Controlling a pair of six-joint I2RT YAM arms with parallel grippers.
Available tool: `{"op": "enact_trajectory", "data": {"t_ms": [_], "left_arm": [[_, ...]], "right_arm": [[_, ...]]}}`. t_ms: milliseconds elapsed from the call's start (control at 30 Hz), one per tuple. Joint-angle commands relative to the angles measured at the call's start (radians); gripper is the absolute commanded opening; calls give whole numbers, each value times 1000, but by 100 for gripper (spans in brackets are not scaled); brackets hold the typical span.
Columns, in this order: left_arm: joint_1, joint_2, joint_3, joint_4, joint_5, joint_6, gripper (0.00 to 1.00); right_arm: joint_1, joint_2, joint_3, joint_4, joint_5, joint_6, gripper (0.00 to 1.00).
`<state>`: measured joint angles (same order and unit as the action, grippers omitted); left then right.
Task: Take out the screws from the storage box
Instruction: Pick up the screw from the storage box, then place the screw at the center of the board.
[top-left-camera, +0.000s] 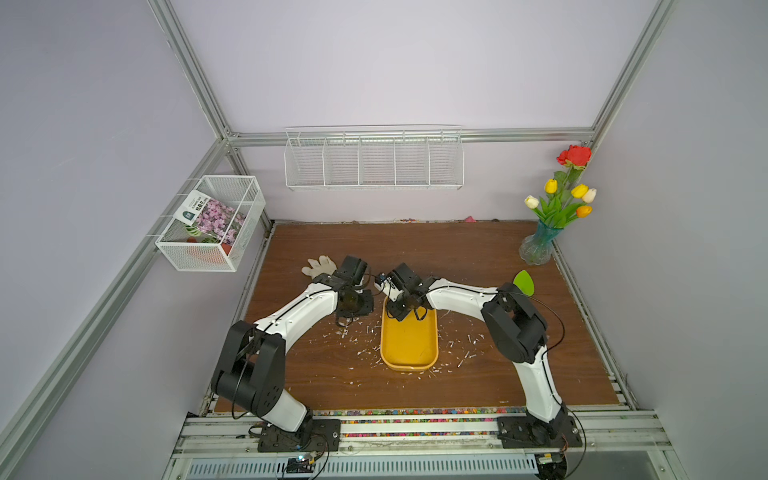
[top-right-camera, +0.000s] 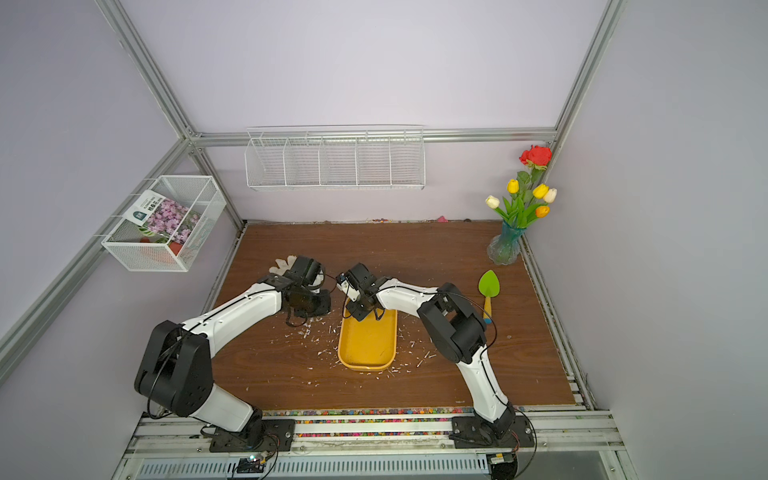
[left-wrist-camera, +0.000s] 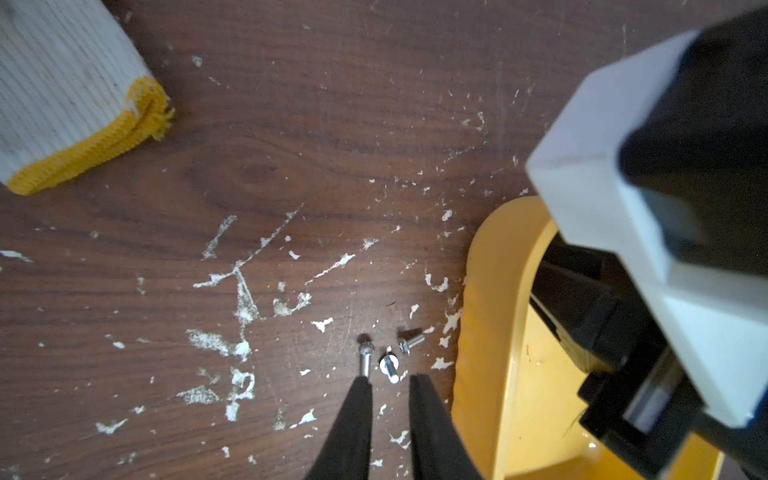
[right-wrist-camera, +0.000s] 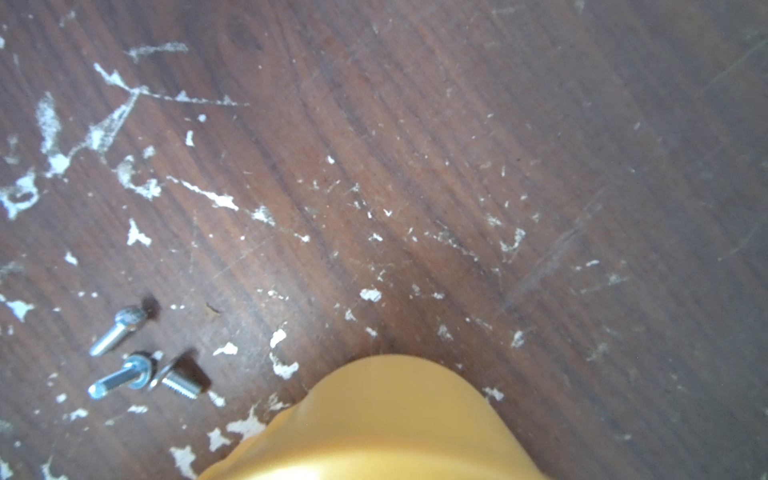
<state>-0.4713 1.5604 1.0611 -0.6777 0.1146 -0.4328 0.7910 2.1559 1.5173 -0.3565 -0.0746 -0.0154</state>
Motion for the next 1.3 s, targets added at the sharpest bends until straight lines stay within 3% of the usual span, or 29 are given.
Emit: {"op": "enact_trajectory", "data": {"t_ms": [0, 733, 1000, 1267], "left_arm": [[5, 12, -4, 12, 13, 14, 22], [8, -2, 11, 8, 0, 16, 22], [16, 7, 28, 3, -1, 26, 22], [25, 25, 69, -10, -3, 44, 22]], "right_arm": [[5, 26, -34, -74, 13, -2, 17], [-2, -119, -22, -91, 8, 21, 6], [-22, -301, -112, -132, 21, 51, 6], [-124, -561, -359, -140, 22, 117, 6]]}}
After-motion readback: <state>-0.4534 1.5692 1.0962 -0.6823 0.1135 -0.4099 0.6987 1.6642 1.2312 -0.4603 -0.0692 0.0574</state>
